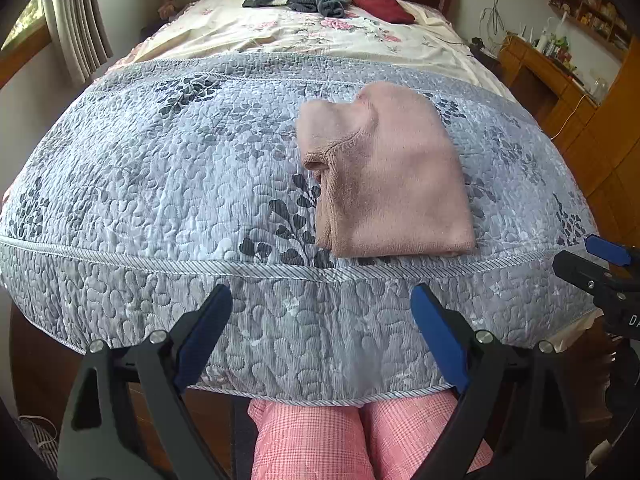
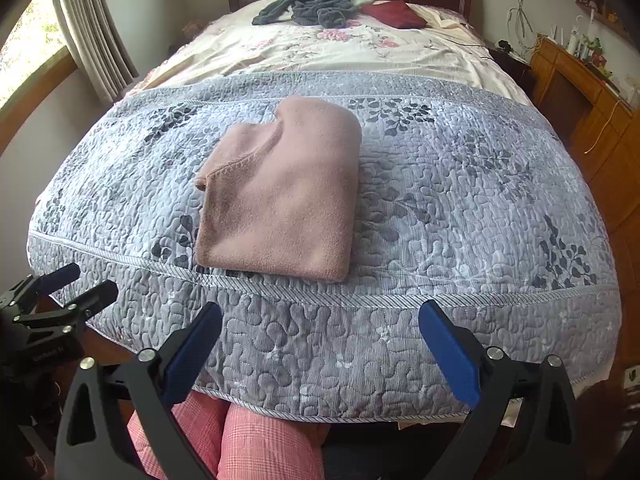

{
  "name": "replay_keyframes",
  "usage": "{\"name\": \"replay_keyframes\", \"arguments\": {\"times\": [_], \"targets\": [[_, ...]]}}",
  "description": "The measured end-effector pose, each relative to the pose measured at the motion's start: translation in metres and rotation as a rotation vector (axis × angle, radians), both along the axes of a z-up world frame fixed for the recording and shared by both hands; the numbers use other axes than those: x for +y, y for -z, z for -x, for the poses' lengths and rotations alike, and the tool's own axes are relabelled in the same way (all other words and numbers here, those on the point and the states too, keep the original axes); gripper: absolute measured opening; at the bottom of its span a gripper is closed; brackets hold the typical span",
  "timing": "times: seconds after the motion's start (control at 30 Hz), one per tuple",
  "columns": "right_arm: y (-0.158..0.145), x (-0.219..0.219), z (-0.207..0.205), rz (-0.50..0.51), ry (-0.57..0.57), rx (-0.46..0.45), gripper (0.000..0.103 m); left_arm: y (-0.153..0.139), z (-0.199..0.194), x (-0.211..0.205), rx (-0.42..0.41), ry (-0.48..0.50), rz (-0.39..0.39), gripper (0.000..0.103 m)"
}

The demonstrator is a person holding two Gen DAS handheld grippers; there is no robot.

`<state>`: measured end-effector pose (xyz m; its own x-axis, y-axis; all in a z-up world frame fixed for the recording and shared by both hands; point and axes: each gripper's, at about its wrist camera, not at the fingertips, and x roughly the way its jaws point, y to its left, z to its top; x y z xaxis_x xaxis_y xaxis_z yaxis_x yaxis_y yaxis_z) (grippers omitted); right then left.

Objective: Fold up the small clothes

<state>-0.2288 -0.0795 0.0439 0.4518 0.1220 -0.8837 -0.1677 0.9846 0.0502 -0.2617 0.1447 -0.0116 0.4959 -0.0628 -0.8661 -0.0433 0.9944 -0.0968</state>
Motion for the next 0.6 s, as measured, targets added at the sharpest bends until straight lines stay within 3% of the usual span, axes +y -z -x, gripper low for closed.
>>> {"name": "replay_keyframes", "arguments": {"times": [0.6], "targets": [[-0.005,-0.009,-0.004,0.043,0.048,-0.011,0.099,-0.011,-0.002,-0.02,-0.007,0.023,-0.047,0.09]]}}
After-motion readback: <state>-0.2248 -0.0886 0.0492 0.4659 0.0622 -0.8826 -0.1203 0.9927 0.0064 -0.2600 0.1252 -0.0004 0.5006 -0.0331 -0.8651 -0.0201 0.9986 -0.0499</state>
